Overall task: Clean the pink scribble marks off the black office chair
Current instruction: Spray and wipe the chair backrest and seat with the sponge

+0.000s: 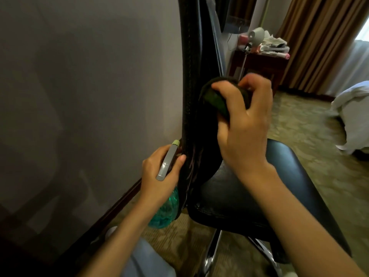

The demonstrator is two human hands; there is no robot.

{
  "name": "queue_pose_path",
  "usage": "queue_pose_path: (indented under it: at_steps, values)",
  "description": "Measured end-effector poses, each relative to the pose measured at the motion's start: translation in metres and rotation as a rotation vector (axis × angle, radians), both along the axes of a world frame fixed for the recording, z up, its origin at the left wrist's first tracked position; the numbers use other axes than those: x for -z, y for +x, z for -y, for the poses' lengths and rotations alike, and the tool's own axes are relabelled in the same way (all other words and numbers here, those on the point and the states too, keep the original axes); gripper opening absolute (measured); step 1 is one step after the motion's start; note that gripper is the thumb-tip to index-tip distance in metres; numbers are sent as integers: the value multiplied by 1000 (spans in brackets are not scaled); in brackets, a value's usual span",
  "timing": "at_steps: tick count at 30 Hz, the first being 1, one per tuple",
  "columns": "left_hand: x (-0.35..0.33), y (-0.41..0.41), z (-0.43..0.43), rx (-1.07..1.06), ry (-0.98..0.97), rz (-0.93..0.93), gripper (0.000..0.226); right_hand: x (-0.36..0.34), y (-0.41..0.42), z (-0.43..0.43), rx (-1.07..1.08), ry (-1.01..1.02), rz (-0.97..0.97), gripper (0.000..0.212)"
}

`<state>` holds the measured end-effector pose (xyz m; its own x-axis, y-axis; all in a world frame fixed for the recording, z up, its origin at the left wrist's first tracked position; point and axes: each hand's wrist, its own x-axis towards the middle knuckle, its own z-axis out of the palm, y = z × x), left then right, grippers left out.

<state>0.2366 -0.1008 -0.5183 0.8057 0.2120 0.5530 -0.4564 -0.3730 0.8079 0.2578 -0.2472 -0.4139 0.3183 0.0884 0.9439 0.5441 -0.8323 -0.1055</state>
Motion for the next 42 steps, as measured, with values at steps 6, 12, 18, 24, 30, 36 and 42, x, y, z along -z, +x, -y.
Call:
queue_pose_path:
  at_steps: [6,12,18,24,30,36,42]
  values:
    - [3,1,-1,2,17,-9,19,25,10,-2,-11,-89,-43,38]
    - [3,1,-1,19,21,-5,26,104,-2,11,27,-260,-148,43]
    - [2,-1,1,-5,23,-12,28,196,-14,15,72,-430,-363,52]
    - [0,-4,2,-13,62,1,18,213,-40,16,22,-159,-629,58]
    - [0,-5,3,-2,68,-28,19,82,-32,7,-172,214,-312,39]
    - [-2,-7,3,16,67,-42,20,-42,4,-16,-207,263,-67,37]
    - [1,-8,4,24,59,-43,17,-9,12,-22,-168,197,-38,39]
